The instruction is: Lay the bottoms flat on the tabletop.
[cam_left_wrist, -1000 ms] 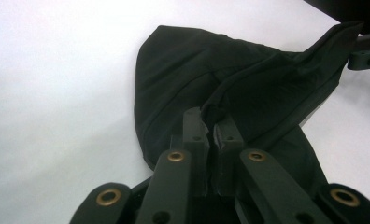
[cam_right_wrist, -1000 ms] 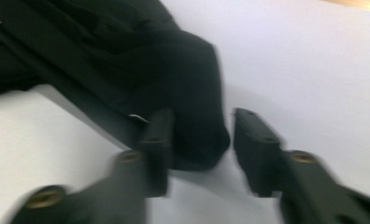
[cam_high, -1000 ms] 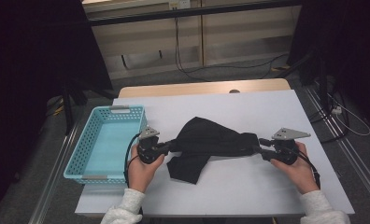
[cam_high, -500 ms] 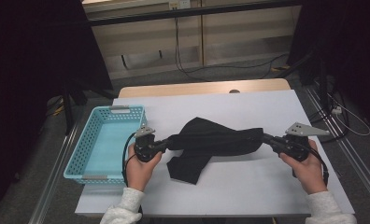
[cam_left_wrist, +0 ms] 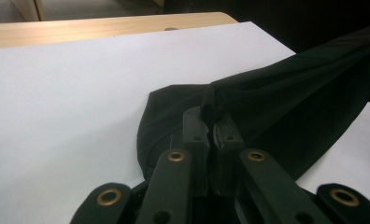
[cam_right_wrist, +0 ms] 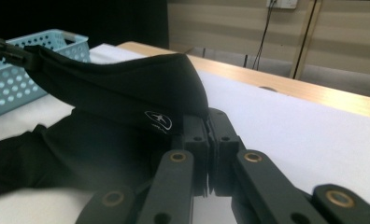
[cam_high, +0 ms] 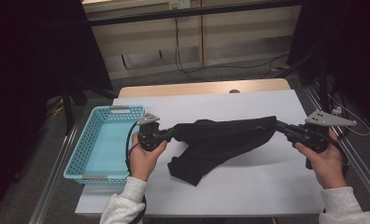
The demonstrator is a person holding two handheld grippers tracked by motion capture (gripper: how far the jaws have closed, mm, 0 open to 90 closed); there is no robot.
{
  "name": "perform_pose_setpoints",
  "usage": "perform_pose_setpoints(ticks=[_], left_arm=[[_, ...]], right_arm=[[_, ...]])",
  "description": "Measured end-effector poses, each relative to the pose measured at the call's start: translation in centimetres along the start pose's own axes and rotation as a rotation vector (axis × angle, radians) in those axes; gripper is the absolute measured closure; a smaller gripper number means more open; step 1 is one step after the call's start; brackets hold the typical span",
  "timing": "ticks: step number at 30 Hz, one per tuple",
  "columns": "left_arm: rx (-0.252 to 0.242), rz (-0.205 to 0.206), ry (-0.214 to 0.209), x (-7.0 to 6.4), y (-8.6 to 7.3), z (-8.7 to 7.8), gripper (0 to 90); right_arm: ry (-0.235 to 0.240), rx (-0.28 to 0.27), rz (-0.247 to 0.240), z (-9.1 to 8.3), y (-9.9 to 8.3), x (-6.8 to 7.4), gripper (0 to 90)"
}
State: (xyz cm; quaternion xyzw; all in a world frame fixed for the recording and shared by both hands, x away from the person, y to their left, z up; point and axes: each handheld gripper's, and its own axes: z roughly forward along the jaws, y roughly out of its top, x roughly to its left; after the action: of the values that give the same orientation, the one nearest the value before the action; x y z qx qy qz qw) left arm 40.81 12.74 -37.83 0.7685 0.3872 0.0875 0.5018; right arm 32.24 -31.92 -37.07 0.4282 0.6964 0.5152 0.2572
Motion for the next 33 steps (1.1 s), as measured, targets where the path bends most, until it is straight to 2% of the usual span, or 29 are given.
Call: perform_pose_setpoints(ticks=[4,11,17,21,24,26,27,29,30,31,32,33], left_arm=[[0.010,-0.011,0.001,0.2,0.4,0.7,86.4],[0.032,-0.033,-0.004,0.7,0.2,1.6,86.4],[0.048,-0.040,-0.012,1.5,1.1,2.7,86.4],[0.054,-0.048,-0.009,2.3,2.2,3.5,86.4],[0.075,-0.049,-0.006,3.3,3.7,4.4,86.3],[0.102,-0.063,-0.010,4.4,5.2,5.1,86.4],[0.094,-0.067,-0.003,4.7,5.7,5.3,86.4],[0.092,-0.062,0.016,5.6,7.8,6.0,86.4],[0.067,-0.064,0.036,6.0,9.1,6.4,86.4],[0.033,-0.040,0.068,6.3,10.5,6.7,86.2],[-0.033,-0.017,0.109,6.5,12.0,7.2,85.3],[-0.061,-0.012,0.135,6.6,12.7,7.6,77.2]], right_arm=[[-0.006,0.032,0.002,0.6,-0.6,-0.3,88.0],[0.005,0.079,0.031,1.7,-2.5,-0.8,88.0],[0.017,0.095,0.020,2.7,-1.9,-1.4,87.9],[-0.001,0.109,0.057,3.8,-1.3,-2.4,87.9],[0.005,0.127,0.076,4.9,-0.5,-3.1,88.0],[0.014,0.161,0.066,6.2,0.4,-3.9,88.0],[0.016,0.184,0.076,7.1,1.2,-4.6,88.1],[0.016,0.189,0.088,8.6,3.2,-5.4,88.1],[0.008,0.179,0.099,9.3,4.1,-5.8,88.1],[-0.021,0.158,0.127,10.2,5.3,-6.3,88.0],[-0.069,0.126,0.146,11.2,6.6,-6.8,87.3],[-0.135,0.073,0.180,12.2,7.8,-7.3,81.8]])
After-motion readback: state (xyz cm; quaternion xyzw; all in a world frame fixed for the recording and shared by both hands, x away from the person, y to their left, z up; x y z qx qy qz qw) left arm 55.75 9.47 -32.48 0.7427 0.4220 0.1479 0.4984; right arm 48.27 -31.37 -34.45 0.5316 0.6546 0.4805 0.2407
